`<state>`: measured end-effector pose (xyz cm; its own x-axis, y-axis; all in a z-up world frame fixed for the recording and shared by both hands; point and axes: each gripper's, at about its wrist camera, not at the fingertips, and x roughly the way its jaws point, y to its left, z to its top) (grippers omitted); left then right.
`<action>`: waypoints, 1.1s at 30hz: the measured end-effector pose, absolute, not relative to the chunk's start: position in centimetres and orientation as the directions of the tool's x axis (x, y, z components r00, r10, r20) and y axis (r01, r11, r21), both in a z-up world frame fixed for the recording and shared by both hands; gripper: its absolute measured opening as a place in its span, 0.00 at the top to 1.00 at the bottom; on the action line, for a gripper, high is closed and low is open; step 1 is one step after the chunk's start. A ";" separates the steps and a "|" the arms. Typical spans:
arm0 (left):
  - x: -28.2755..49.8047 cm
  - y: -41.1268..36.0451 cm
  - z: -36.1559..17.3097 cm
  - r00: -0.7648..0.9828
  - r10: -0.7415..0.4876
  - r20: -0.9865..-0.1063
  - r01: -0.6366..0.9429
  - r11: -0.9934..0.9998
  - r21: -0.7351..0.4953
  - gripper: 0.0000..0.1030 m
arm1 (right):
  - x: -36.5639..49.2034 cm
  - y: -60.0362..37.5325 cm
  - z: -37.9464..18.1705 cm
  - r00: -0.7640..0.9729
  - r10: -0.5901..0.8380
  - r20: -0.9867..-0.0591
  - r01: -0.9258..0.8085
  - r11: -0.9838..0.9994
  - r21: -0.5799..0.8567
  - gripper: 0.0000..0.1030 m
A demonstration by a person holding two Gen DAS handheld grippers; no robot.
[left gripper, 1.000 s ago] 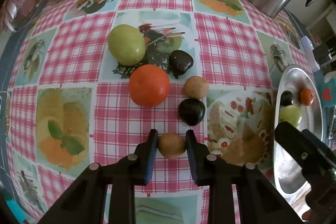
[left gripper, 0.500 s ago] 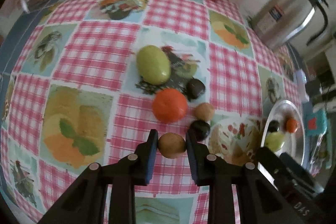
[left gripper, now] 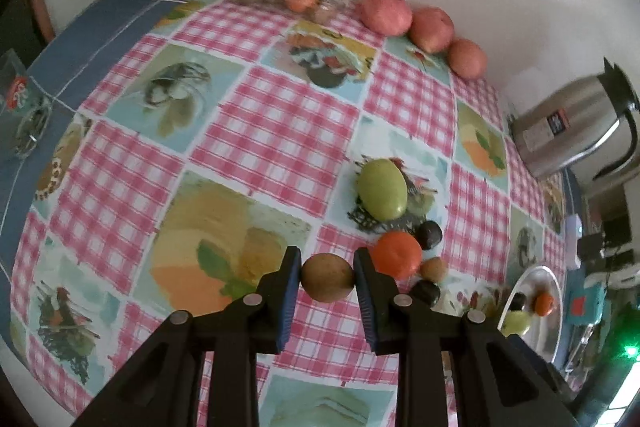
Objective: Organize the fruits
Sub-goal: 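Lower the right tool onto the dark plum and close it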
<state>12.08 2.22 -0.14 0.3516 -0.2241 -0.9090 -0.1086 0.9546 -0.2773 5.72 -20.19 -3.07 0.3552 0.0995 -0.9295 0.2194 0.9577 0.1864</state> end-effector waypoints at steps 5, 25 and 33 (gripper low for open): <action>12.1 3.1 0.0 0.357 -0.238 -0.903 -0.130 0.945 -0.300 0.72 | 6.4 -18.2 -2.9 0.361 0.117 -0.925 0.166 0.968 0.187 0.08; 13.0 4.3 -2.5 0.317 -0.221 -0.922 -0.214 0.930 -0.297 0.72 | 10.7 -14.3 -6.6 0.264 0.069 -0.962 0.119 0.988 0.103 0.08; 13.5 3.7 -4.4 0.271 -0.220 -0.937 -0.222 0.933 -0.283 0.72 | 12.2 -14.5 -7.5 0.259 -0.004 -0.966 0.116 0.993 0.027 0.08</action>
<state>13.52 3.74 -4.40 0.2708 -0.2197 -0.9372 -0.2222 0.9331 -0.2829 12.23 -14.47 -7.48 0.2593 -0.0037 -0.9658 0.1165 0.9928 0.0275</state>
